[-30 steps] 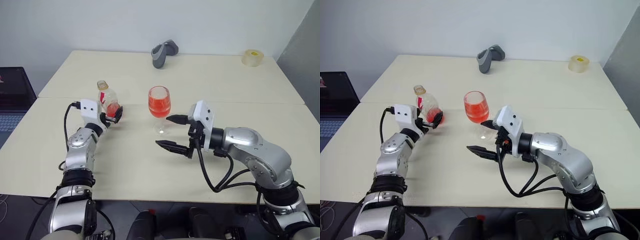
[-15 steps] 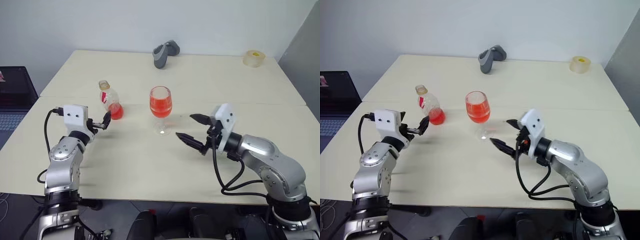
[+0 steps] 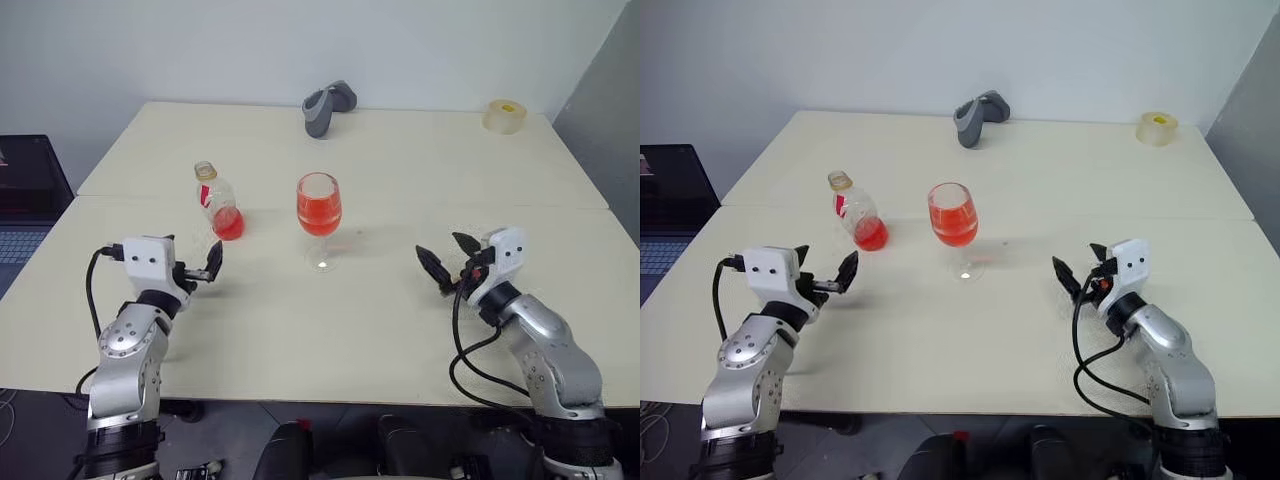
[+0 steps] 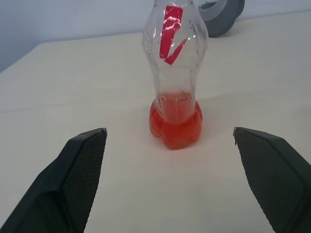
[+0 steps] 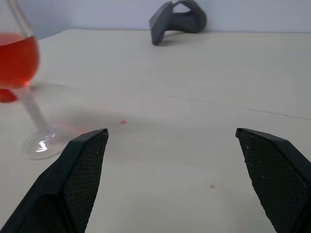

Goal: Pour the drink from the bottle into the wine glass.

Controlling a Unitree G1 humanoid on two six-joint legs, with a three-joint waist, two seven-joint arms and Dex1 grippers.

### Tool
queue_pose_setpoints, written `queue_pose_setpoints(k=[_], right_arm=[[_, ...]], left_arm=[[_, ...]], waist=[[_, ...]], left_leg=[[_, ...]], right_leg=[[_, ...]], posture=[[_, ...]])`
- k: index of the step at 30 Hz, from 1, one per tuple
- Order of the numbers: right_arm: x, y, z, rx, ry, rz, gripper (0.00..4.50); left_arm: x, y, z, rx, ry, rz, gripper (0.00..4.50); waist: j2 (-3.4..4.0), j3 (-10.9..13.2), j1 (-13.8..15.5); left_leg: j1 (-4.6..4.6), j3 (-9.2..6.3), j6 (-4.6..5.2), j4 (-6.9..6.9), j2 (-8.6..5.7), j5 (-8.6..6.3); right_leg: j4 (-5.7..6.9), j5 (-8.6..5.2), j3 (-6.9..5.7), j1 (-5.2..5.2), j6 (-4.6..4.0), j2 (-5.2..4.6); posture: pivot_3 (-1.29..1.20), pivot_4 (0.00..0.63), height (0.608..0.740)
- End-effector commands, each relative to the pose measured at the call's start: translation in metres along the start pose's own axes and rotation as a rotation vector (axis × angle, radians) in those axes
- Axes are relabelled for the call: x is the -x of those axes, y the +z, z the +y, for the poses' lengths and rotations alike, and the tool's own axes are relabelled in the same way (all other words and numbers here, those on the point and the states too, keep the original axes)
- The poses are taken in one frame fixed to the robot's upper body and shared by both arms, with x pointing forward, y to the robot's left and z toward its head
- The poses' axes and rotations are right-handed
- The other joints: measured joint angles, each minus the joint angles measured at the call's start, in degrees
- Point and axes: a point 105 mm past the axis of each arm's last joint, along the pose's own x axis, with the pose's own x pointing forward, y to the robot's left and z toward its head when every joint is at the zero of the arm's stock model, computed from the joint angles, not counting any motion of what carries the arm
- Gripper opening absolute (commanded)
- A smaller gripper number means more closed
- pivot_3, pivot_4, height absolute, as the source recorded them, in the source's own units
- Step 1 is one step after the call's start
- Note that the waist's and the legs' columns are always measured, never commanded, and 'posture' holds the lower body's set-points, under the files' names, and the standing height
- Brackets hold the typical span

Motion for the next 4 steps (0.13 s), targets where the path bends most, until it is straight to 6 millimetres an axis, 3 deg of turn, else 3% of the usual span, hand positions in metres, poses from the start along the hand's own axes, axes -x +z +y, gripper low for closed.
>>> queue_pose_setpoints(k=[1,4], right_arm=[[-0.0017,0.0147,-0.0164,0.05,-0.07,-0.076,4.5],[-0.003,0.0152,-0.0254,0.065,-0.107,-0.097,4.5]], left_arm=[[0.005,0.0158,0.0035,-0.037,-0.002,-0.063,4.48],[0.0073,0.0153,0.001,-0.052,-0.018,-0.066,4.48]], waist=[[0.0,0.0,0.0],[0.01,0.0,0.0]], left_leg=[[0.0,0.01,0.0,0.0,0.0,0.0],[0.0,0.01,0.0,0.0,0.0,0.0]], right_leg=[[0.0,0.0,0.0,0.0,0.0,0.0],[0.0,0.0,0.01,0.0,0.0,0.0]], posture=[[0.0,0.15,0.74],[0.0,0.15,0.74]])
